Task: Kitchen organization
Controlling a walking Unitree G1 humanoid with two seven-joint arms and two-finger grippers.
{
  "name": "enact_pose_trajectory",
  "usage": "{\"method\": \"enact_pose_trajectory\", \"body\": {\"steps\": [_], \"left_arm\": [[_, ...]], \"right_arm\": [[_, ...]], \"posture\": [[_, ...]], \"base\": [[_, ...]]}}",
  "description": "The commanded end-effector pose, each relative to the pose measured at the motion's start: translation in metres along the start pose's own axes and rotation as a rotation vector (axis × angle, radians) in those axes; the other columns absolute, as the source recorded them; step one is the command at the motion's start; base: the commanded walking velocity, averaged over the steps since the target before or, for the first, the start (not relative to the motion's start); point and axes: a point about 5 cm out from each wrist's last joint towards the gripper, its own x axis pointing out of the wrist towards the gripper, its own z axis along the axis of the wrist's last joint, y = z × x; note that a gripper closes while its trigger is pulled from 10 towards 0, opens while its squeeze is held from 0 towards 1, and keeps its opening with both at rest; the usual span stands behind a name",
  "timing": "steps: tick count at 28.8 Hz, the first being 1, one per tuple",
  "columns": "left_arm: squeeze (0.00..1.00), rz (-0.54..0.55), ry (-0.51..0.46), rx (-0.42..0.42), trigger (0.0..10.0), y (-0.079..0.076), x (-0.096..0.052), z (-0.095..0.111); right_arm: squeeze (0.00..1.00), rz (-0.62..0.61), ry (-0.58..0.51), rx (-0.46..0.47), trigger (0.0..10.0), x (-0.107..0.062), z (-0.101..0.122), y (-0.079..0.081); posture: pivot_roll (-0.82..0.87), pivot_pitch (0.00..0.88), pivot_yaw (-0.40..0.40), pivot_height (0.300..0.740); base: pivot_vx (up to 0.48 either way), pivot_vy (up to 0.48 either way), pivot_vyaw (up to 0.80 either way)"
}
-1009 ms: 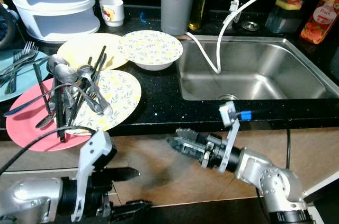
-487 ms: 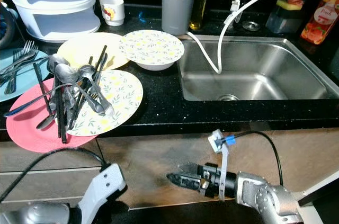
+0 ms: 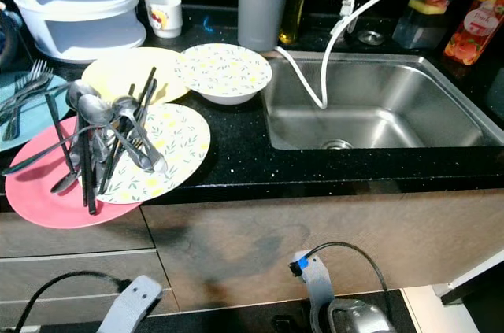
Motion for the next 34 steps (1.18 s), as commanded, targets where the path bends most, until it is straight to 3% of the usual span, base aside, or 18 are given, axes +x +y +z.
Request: {"method": "enact_pose_trajectory", "body": {"steps": [1, 4, 7, 10, 12, 21, 27, 34], "left_arm": [[0.0, 0.02, 0.016, -0.014, 10.0, 0.0, 0.003, -0.007], [0.0, 0.172, -0.056, -0.122, 10.0, 0.011, 0.031, -0.024], [0.0, 0.206, -0.067, -0.156, 10.0, 0.015, 0.041, -0.028], [0.0, 0.237, -0.073, -0.176, 10.0, 0.018, 0.052, -0.033], [0.0, 0.284, -0.028, -0.161, 10.0, 0.022, 0.058, -0.041], [0.0, 0.267, -0.104, -0.125, 10.0, 0.028, 0.065, -0.039], [0.0, 0.266, -0.146, -0.097, 10.0, 0.038, 0.063, -0.034], [0.0, 0.306, -0.193, -0.052, 10.0, 0.042, 0.061, -0.036]], "right_arm": [[0.0, -0.036, 0.039, 0.008, 10.0, 0.001, -0.013, -0.003], [0.0, -0.167, 0.117, 0.016, 10.0, 0.011, -0.043, -0.003], [0.0, -0.195, 0.118, 0.026, 10.0, 0.014, -0.047, 0.0], [0.0, -0.225, 0.085, 0.101, 10.0, 0.019, -0.05, 0.006], [0.0, -0.253, 0.073, 0.186, 10.0, 0.022, -0.053, 0.011], [0.0, -0.25, 0.016, 0.311, 10.0, 0.033, -0.056, 0.037], [0.0, -0.268, -0.032, 0.393, 10.0, 0.034, -0.058, 0.039], [0.0, -0.296, -0.056, 0.417, 10.0, 0.031, -0.065, 0.035]], "posture": [[0.1, 0.139, -0.078, 0.74], [0.09, 0.125, -0.086, 0.74], [0.09, 0.122, -0.085, 0.74], [0.08, 0.119, -0.085, 0.74], [0.09, 0.117, -0.081, 0.74], [0.11, 0.11, -0.016, 0.74], [0.15, 0.135, 0.047, 0.74], [0.14, 0.147, 0.094, 0.74]], "base": [[0.0, 0.0, 0.0], [0.0, 0.0, 0.0], [0.0, 0.0, 0.0], [0.0, 0.0, 0.0], [0.0, 0.0, 0.0], [0.0, 0.0, 0.0], [0.0, 0.0, 0.0], [0.0, 0.0, 0.0]]}}
